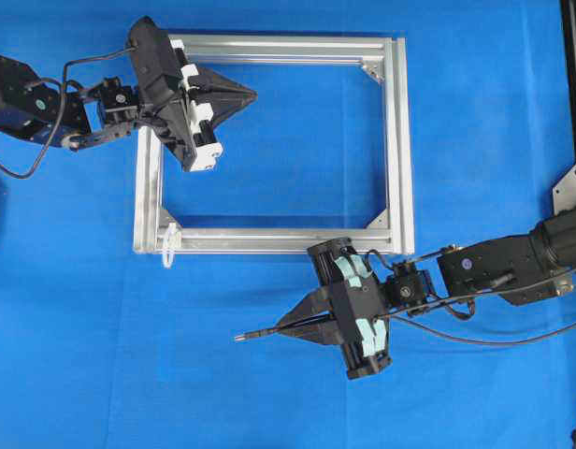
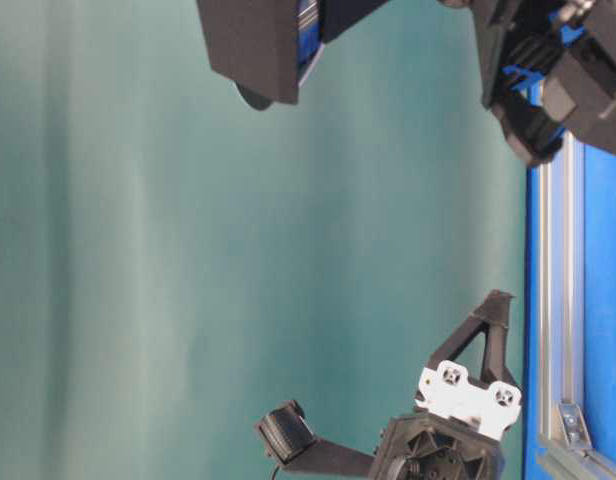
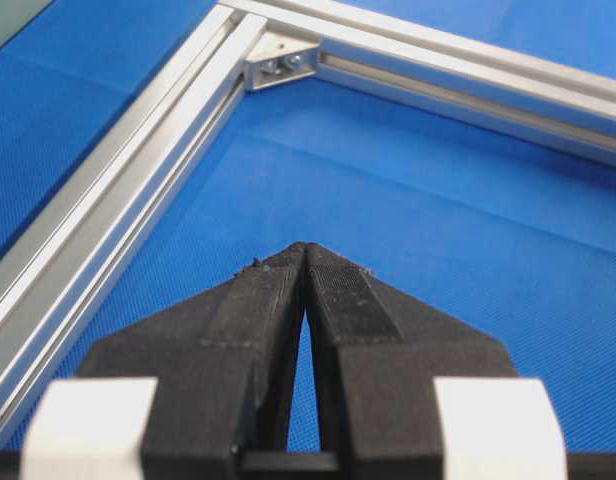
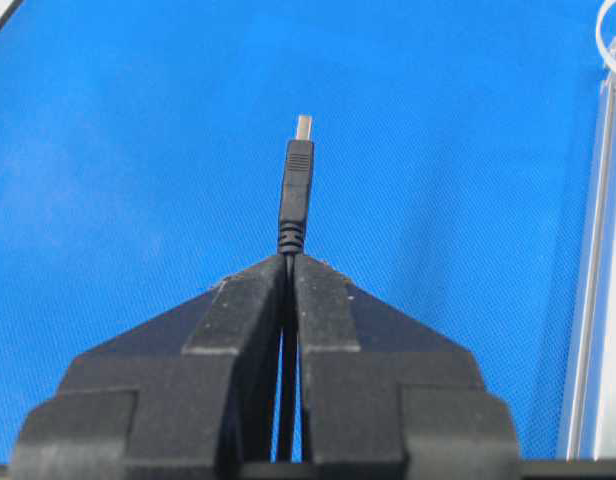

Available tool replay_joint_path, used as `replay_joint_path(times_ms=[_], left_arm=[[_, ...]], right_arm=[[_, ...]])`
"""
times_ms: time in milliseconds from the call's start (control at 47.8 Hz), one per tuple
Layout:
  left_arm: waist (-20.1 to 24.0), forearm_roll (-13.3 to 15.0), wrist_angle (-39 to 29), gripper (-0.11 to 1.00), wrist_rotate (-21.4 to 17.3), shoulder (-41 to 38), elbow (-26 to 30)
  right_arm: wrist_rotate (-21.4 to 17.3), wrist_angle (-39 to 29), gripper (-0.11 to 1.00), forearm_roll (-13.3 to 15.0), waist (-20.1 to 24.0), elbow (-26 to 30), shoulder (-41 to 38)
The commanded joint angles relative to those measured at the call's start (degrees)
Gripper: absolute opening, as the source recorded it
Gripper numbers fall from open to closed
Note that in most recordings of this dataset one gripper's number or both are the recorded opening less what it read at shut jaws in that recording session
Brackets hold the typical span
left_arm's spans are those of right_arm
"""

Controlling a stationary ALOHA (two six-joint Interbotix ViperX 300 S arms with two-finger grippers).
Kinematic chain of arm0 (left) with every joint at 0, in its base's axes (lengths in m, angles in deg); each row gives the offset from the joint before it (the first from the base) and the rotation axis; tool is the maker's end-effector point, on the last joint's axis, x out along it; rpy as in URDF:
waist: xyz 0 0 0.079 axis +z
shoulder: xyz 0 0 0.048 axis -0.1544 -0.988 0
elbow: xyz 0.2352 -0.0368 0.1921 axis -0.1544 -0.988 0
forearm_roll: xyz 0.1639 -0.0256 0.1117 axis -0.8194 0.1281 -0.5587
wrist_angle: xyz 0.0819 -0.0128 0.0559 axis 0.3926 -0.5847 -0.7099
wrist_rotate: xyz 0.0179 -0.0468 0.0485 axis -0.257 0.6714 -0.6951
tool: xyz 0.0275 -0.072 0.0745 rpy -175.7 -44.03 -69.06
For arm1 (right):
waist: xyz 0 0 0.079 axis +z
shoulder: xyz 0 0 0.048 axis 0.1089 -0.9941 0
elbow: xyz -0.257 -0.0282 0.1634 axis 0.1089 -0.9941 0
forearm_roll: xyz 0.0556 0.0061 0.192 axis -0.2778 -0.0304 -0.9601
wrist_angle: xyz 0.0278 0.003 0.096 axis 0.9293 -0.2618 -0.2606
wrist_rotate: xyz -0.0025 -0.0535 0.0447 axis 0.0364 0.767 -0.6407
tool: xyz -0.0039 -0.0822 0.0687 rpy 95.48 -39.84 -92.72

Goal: Insert the wire through the string loop located on the left side.
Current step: 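Carry the cable plug with the right gripper toward the white zip-tie loop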

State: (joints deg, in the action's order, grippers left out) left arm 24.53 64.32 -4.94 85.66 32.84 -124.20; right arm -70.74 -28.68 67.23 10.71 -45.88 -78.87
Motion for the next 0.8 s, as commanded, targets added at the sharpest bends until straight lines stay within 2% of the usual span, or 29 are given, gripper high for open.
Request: replay_joint_path(times_ms=[0,418,774], left_arm=[[-0.09,-0.18,0.26,0.0,0.09,1.67,0.44],[-0.09,-0.18,0.26,0.0,0.09,1.67,0.44],[-0.18,-0.35,0.35,0.0,0.09,1.67,0.44]], right_arm=[[0.0,0.26,-0.1,0.09,0.35,0.7,2.02],[0.0,0.26,-0.1,0.09,-0.53,0.79,1.93],[0.0,0.26,-0.1,0.0,-7.38,0.62,1.93]])
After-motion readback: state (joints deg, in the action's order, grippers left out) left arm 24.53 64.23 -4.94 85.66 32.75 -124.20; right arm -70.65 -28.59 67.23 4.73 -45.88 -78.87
